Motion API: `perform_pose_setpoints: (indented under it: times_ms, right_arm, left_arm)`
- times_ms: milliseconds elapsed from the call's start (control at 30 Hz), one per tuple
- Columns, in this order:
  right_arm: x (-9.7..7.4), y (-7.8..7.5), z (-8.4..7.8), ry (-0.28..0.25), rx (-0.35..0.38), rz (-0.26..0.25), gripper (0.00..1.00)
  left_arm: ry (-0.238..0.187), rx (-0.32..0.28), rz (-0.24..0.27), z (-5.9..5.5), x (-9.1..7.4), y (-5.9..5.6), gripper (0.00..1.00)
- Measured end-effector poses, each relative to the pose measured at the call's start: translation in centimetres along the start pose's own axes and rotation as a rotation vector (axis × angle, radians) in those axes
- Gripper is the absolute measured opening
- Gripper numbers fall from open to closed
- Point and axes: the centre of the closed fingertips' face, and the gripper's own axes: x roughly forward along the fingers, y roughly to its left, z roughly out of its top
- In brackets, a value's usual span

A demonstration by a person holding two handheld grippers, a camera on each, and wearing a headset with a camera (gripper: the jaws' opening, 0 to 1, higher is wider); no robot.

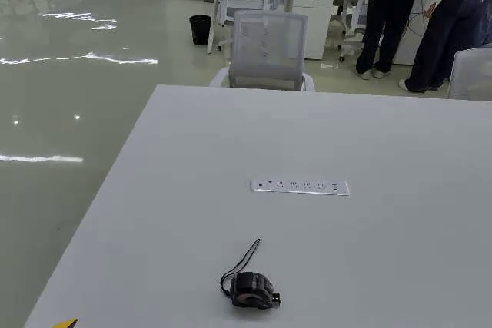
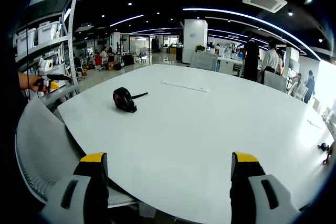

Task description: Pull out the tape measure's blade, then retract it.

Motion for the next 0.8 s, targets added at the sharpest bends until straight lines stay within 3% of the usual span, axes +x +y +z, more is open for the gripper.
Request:
perform_pose_setpoints:
  times_ms: [500,800]
  right_arm:
    - [-0.1,0.0,-0.3,0.003,-0.008,-0.003,0.99]
    - [1.2,0.6,-0.1,0.022,-0.034,0.026,0.96]
  left_arm:
    - [0.016,0.005,-0.019,-0.8,0.3,-0.6,0.99]
    - [0.029,0.005,-0.060,-0.6,2.1,-1.1,0.99]
